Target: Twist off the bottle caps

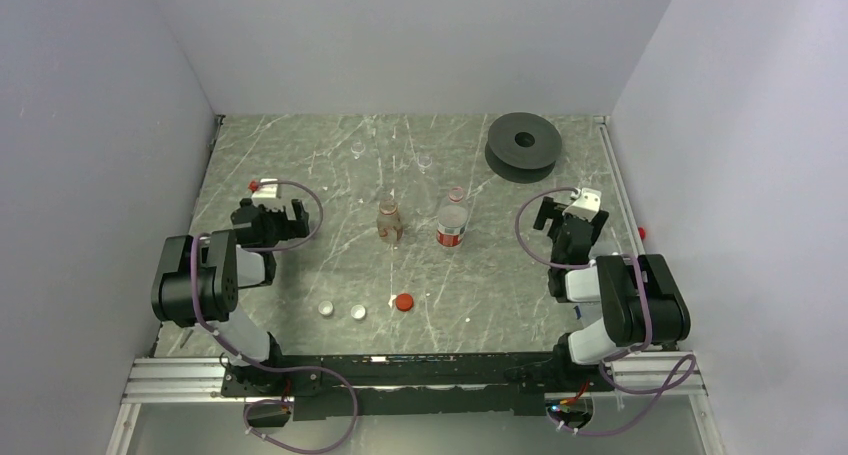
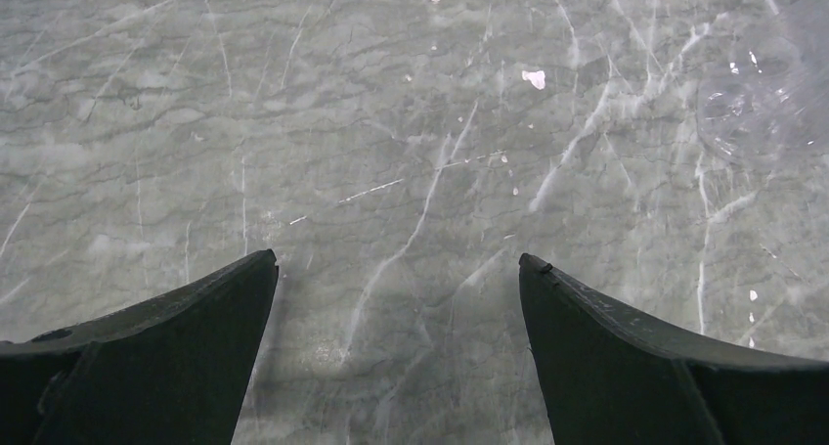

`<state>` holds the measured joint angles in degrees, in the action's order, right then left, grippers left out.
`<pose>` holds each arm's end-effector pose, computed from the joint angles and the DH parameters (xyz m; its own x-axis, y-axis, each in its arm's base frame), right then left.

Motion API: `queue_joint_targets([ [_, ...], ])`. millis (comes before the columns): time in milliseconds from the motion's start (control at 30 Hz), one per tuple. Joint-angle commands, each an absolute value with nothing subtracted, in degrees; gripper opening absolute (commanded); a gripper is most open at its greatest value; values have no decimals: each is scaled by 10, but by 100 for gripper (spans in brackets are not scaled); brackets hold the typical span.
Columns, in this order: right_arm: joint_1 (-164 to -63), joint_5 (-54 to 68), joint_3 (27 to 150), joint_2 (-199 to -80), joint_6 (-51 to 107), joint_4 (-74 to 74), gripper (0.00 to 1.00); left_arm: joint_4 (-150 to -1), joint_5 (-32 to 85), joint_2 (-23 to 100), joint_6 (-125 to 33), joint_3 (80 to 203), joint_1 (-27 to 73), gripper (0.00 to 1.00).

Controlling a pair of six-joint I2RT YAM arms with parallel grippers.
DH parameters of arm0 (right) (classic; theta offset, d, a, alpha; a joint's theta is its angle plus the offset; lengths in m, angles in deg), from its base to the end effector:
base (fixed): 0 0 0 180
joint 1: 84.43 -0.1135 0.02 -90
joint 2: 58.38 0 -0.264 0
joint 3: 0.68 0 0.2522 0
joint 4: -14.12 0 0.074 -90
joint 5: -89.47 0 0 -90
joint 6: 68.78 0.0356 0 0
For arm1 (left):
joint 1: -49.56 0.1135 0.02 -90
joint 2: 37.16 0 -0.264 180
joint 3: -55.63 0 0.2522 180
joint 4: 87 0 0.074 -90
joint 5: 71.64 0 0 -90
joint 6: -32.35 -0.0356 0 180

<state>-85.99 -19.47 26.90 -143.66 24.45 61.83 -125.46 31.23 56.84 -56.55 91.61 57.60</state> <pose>0.2393 -0.0050 0.1448 -0.1566 0.0490 -0.9864 0.3031 0.9530 -0.0007 0.2728 0.0305 0.1265 -0.3328 -0.0659 -0.9407 0.0651 0.9936 -0.0926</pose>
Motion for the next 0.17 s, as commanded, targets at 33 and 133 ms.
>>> queue_joint_targets([
  [33,-858,-185,273,-1427,253,636,100,-1265,307,564,-570,926,575,99],
  [133,-859,-185,272,-1427,253,636,100,-1276,305,565,-570,922,575,99],
])
